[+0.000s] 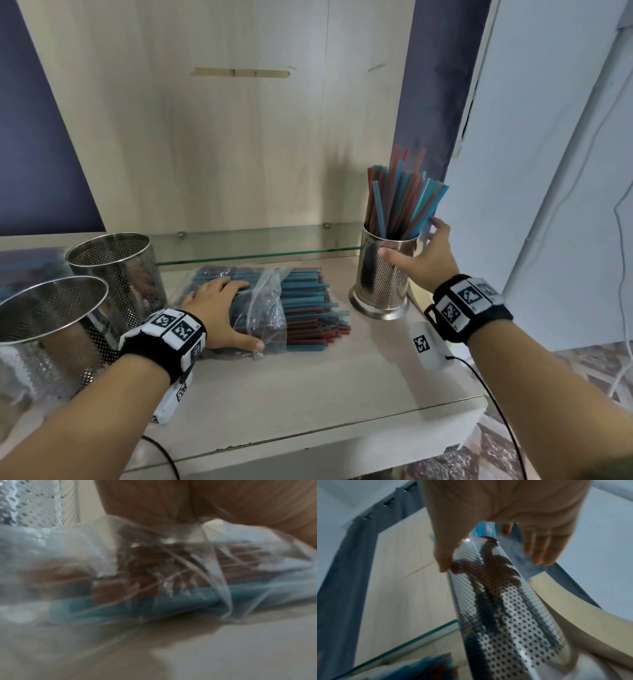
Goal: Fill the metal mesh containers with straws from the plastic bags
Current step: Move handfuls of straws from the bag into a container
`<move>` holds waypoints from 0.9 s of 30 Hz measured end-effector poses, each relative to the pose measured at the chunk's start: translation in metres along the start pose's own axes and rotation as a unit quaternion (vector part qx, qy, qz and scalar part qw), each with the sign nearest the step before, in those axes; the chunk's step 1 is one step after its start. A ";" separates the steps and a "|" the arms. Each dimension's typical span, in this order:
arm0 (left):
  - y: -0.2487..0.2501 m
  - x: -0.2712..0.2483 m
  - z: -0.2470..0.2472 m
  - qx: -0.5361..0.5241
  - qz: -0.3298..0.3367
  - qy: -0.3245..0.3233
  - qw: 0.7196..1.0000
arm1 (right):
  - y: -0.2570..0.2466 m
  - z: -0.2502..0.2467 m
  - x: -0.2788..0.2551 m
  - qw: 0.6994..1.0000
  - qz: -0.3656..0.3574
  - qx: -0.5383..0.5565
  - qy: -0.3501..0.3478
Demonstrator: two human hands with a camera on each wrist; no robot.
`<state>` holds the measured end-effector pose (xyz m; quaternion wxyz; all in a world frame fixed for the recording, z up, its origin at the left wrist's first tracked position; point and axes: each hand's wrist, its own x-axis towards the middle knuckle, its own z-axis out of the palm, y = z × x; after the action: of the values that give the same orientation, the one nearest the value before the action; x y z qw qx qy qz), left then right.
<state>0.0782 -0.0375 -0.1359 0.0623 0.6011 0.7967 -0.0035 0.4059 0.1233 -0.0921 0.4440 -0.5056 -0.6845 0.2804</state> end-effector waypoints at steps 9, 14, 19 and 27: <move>-0.003 0.004 0.001 0.013 -0.009 0.020 1.000 | 0.007 0.028 0.000 0.995 -0.082 0.016 -0.050; 0.004 0.000 -0.002 0.011 -0.010 0.020 1.000 | 0.013 0.034 0.002 0.993 -0.097 0.024 -0.062; 0.035 -0.010 -0.027 -0.030 0.117 0.088 0.989 | 0.017 0.041 0.005 0.994 -0.094 -0.002 -0.054; 0.104 0.000 -0.037 0.181 0.123 0.055 0.974 | 0.022 0.049 0.011 0.994 -0.105 0.004 -0.038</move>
<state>0.1738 -0.0054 -0.0918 -0.0909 0.6951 0.7051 -0.1068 0.3712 0.1446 -0.1288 0.4468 -0.4179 -0.7492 0.2540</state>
